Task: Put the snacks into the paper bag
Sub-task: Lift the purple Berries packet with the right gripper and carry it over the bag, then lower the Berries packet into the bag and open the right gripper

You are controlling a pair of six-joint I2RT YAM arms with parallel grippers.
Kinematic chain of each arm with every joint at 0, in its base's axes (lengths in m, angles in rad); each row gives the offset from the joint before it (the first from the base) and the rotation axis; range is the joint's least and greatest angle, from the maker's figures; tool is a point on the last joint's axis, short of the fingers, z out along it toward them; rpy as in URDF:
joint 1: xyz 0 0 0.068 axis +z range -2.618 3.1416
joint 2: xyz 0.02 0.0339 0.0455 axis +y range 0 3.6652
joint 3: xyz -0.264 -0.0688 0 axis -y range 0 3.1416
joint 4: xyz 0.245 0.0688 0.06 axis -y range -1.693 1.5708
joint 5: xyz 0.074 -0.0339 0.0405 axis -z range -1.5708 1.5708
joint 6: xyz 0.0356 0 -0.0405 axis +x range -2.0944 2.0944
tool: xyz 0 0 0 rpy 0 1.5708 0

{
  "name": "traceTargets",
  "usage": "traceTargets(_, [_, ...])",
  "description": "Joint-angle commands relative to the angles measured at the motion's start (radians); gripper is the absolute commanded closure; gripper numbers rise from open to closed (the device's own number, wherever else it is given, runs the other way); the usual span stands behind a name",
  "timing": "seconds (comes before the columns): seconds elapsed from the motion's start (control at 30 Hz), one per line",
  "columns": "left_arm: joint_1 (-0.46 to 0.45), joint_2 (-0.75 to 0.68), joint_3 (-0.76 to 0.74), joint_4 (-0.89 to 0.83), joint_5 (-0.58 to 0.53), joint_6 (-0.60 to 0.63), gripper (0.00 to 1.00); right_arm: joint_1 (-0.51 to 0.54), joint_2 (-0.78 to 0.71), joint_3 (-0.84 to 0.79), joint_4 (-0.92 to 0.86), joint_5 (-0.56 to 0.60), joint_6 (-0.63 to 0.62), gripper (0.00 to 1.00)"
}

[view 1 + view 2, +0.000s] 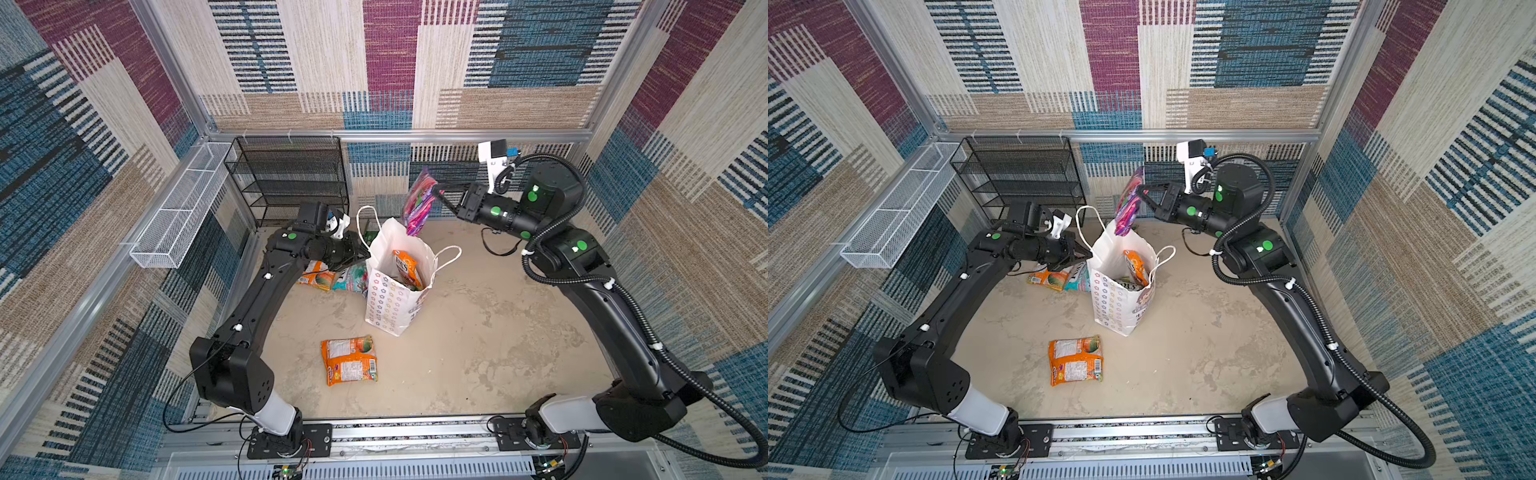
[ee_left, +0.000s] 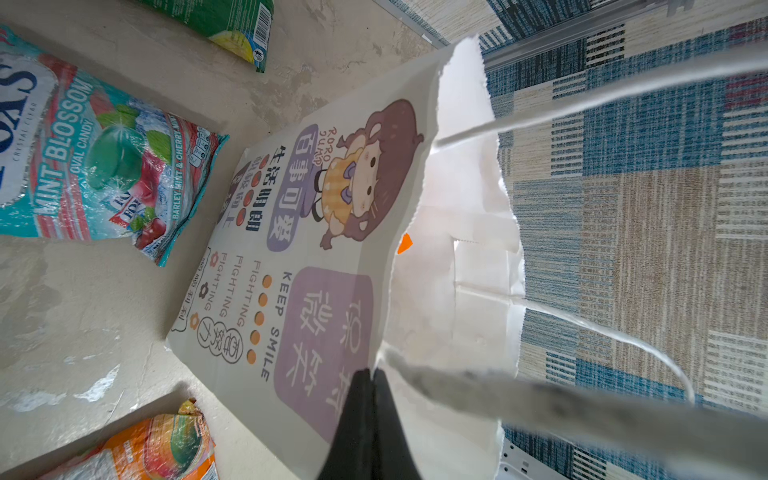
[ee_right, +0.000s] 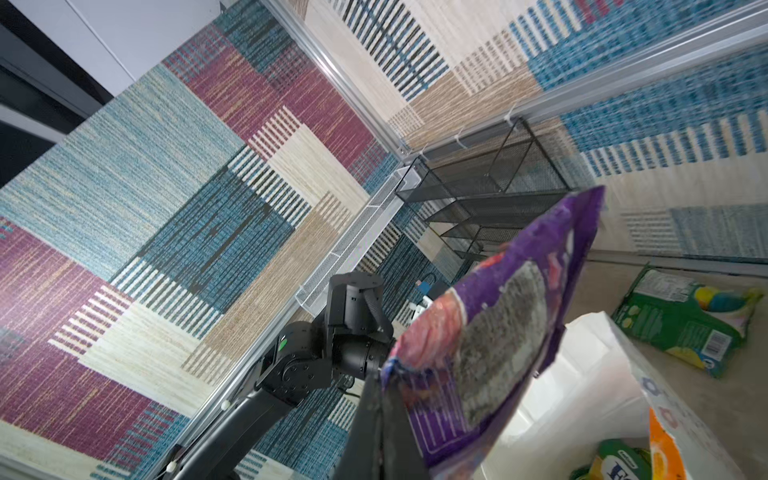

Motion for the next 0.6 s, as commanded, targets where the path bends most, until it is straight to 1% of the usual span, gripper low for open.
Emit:
traceTargets(0.0, [0.0, -0.012, -0.001, 0.018, -0.011, 0.005, 0.98, 0.06, 0.024, -0.027, 0.06, 0.041, -0.019, 1.0])
traceTargets(0.1, [0.0, -0.009, 0.0, 0.018, -0.018, 0.009, 0.98, 0.077, 0.041, -0.087, 0.078, 0.039, -0.026, 1.0])
traceTargets(0.2, [-0.003, -0.009, 0.001, 0.018, -0.017, 0.012, 0.98, 0.076, 0.078, -0.115, 0.044, 0.039, -0.054, 1.0])
traceTargets(0.37, [-0.006, -0.013, 0.001, 0.018, -0.017, 0.018, 0.98, 0.074, 0.162, -0.041, -0.064, 0.027, -0.106, 1.0])
traceTargets(0.47, [-0.006, -0.011, 0.002, 0.019, -0.017, 0.018, 0.98, 0.073, 0.229, 0.041, -0.141, 0.006, -0.125, 1.0])
traceTargets(0.57, [-0.005, -0.013, 0.001, 0.02, -0.017, 0.017, 0.98, 0.072, 0.261, 0.065, -0.165, -0.001, -0.129, 1.0])
